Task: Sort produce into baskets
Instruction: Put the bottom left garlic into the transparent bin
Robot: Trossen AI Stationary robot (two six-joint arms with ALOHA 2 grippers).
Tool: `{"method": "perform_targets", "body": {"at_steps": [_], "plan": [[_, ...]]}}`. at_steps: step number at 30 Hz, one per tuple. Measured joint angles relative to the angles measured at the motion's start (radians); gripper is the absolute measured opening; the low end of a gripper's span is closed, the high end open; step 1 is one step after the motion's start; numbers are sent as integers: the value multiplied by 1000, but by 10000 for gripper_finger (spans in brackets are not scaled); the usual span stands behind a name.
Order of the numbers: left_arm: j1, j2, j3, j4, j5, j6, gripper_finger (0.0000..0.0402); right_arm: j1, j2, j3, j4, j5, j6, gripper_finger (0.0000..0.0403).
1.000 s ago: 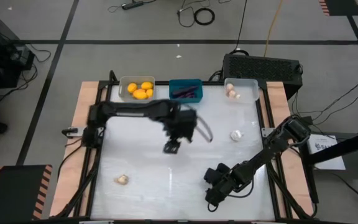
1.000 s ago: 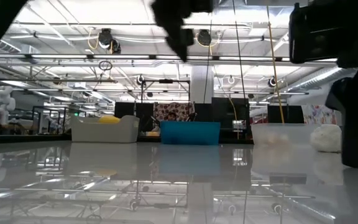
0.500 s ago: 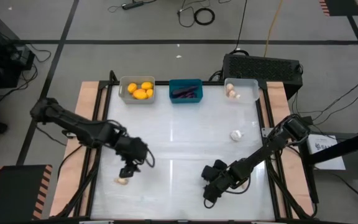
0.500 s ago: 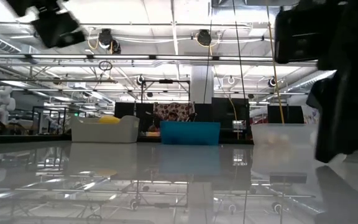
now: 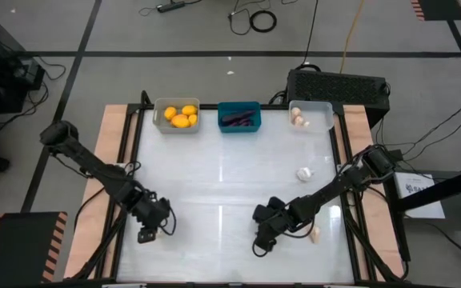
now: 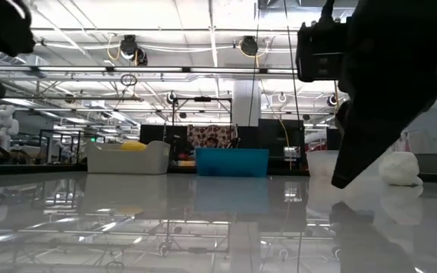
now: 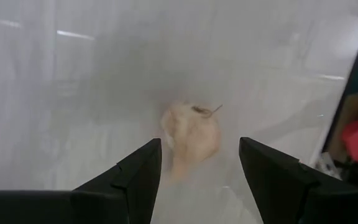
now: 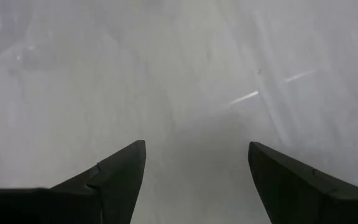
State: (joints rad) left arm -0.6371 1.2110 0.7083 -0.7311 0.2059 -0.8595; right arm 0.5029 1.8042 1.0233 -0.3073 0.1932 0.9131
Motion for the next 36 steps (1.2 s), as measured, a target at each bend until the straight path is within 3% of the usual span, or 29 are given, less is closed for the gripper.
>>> {"method": "perform_targets", "body": {"at_steps": [17, 36], "plan": [[-118, 29, -4, 41, -159, 80, 224, 9, 0, 0, 1, -42, 1, 277], [-118, 232, -4, 46, -86, 109, 224, 10, 0, 0, 3, -41, 1, 277]]}}
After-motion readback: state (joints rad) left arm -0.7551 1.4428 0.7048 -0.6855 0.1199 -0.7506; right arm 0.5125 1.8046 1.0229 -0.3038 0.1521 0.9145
